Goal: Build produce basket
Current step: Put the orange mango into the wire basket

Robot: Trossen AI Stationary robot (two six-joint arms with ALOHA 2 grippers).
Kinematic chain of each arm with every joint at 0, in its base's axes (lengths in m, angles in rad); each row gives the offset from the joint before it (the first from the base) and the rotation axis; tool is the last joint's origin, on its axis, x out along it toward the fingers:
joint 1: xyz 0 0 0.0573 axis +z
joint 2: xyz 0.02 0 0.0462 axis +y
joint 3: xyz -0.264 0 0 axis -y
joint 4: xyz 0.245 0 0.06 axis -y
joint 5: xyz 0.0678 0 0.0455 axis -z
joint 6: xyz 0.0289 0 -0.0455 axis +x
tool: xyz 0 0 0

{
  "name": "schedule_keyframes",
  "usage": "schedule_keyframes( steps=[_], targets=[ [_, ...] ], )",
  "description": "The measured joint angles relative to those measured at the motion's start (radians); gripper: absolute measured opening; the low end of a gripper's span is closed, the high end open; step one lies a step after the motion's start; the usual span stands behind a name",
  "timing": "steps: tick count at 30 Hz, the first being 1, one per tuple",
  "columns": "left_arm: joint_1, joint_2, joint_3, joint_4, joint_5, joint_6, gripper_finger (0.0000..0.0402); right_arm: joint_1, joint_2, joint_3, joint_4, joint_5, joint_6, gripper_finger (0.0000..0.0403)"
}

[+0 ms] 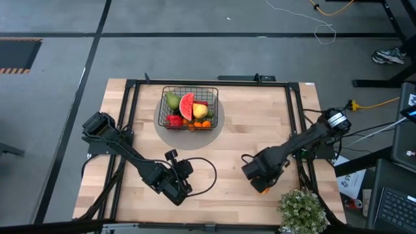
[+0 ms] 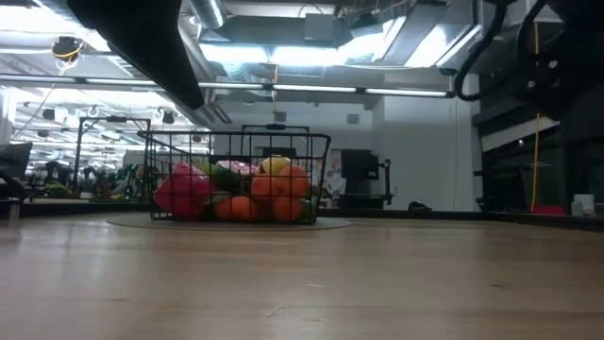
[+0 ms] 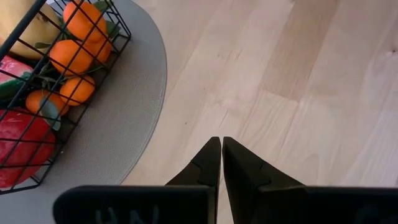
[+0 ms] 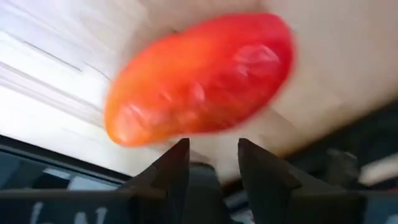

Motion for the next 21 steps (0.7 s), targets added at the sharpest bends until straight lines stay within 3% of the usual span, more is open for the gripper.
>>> schedule_keyframes(
  steps=[7, 15, 21],
  targets=[
    [-0.007, 0.0, 0.0, 0.0, 0.0, 0.0, 0.0014, 0.022, 0.0, -0.105, 0.175, -0.009, 0.058, 0.0138],
    [-0.007, 0.0, 0.0, 0.0, 0.0, 0.0, 0.0014, -0.007, 0.0, -0.163, 0.572, 0.253, 0.073, 0.0138],
    [-0.007, 0.0, 0.0, 0.0, 0.0, 0.0, 0.0014, -0.024, 0.001, -0.106, 0.585, 0.362, -0.054, 0.0138]
  ],
)
